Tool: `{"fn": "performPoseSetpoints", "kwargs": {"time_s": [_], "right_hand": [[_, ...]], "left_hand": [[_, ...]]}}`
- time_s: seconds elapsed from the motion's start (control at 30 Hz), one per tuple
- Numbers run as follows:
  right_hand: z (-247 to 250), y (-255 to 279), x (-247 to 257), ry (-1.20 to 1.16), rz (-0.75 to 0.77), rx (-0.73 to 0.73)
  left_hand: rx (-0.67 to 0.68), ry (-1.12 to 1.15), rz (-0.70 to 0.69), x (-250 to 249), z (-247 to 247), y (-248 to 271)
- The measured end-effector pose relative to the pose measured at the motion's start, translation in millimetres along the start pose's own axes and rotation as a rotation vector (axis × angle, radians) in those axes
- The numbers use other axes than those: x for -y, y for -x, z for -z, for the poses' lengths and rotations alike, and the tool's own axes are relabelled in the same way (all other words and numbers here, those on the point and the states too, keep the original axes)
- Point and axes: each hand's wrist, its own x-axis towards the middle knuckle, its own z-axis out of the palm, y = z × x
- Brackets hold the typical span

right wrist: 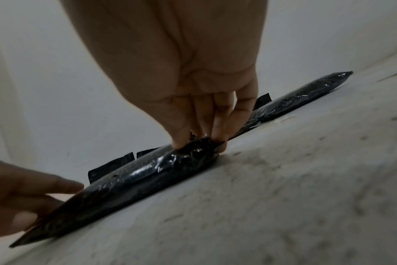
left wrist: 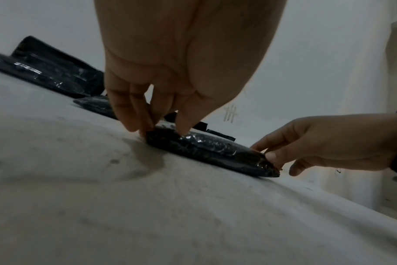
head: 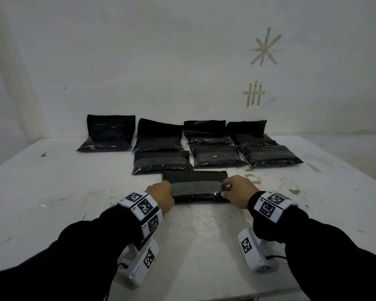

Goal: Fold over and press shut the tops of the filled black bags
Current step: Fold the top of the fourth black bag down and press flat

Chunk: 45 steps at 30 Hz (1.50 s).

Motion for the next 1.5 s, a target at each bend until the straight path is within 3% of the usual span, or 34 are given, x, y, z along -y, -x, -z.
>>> {"fn": "performPoseSetpoints", "kwargs": {"time_s": [0.17, 0.47, 0.9, 1.07, 1.17, 1.3, 1.43, 1.5], "right_hand": [[2, -4, 2, -0.005, -0.004, -0.041], [-1, 8, 8, 0.157, 0.039, 0.199], [-1, 16, 6, 0.228, 0.044, 0.336], [-9, 16, 18, 0.552, 0.037, 0.251], [-13, 16, 22, 0.532, 0.078, 0.181], [-15, 15, 23, 0.424, 0.111, 0.191], [-17, 16, 30, 0.537, 0.076, 0.286], [-18, 18, 33, 0.608, 0.058, 0.266]], "left_hand": [[0.072, -0.143, 0.034, -13, 1, 8], [0.140, -0.189, 0.080, -16, -14, 9], [0.130, -0.210, 0.074, -15, -19, 6], [0.085, -0.295, 0.094, -20, -22, 11], [0.070, -0.345, 0.080, -22, -21, 13], [0.055, -0.192, 0.045, -20, -21, 10], [0.099, -0.152, 0.010, -20, -23, 11], [0.116, -0.213, -0.015, -23, -25, 13]]}}
